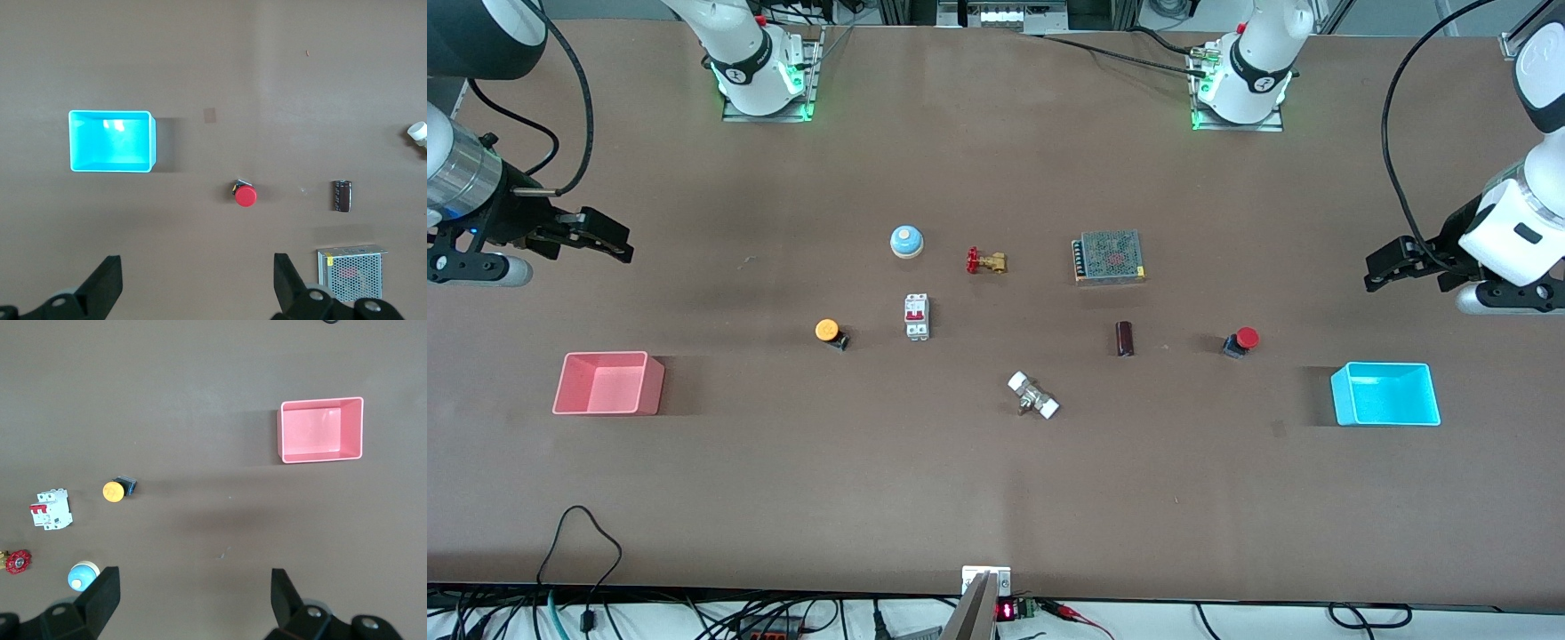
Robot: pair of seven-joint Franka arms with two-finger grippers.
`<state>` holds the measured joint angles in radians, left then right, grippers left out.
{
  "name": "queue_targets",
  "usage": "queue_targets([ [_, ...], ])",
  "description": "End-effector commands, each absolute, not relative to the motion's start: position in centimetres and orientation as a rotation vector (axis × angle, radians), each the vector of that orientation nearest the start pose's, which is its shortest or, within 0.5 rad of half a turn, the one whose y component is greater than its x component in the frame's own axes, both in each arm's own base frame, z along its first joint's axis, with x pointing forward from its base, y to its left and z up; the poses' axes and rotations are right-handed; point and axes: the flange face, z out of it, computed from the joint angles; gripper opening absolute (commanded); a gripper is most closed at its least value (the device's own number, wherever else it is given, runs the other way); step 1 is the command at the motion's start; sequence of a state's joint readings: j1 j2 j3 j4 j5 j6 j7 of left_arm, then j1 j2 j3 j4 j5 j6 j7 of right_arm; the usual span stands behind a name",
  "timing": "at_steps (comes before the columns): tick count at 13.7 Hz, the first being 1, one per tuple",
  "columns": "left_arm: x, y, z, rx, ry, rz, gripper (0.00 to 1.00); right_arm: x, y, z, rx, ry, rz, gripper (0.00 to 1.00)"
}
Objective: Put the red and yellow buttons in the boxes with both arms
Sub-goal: 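Lower the right gripper to the yellow button while the left gripper reaches the red button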
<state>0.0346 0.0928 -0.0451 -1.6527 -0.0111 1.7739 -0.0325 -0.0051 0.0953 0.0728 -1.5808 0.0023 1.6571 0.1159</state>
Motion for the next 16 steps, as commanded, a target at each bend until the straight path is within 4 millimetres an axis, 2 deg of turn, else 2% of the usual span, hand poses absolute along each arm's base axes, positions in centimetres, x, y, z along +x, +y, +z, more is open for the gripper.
queue_targets([
  [1, 58.5, -0.7, 55.5, -3.16, -0.048, -0.031, 1.0, 58.8, 3.6, 57.6, -3.112, 0.07, 0.039, 1.0],
  [3, 58.8, -0.6, 55.5, -3.157, -0.042, -0.034, 1.0, 58.8, 3.6, 57.5, -3.113, 0.07, 0.042, 1.0],
  [6, 59.6, -2.2, 52.7, -3.16, 0.0, 0.059, 1.0, 59.1, 3.6, 57.0, -3.112, 0.071, 0.056, 1.0],
  [7, 60.2, -4.4, 49.8, -3.159, 0.045, 0.153, 1.0, 59.3, 3.8, 56.4, -3.112, 0.068, 0.07, 1.0],
  [9, 61.1, -5.5, 47.5, -3.157, 0.076, 0.22, 1.0, 60.0, 4.1, 54.5, -3.111, 0.06, 0.12, 1.0],
  [11, 61.9, -7.1, 43.7, -3.155, 0.109, 0.309, 1.0, 60.0, 4.6, 53.1, -3.109, 0.046, 0.178, 1.0],
  [13, 62.6, -7.7, 39.7, -3.155, 0.115, 0.384, 1.0, 59.4, 5.3, 51.0, -3.11, 0.027, 0.24, 1.0],
  [16, 62.6, -8.2, 35.4, -3.166, 0.136, 0.325, 1.0, 58.8, 6.8, 47.9, -3.113, 0.018, 0.168, 1.0],
])
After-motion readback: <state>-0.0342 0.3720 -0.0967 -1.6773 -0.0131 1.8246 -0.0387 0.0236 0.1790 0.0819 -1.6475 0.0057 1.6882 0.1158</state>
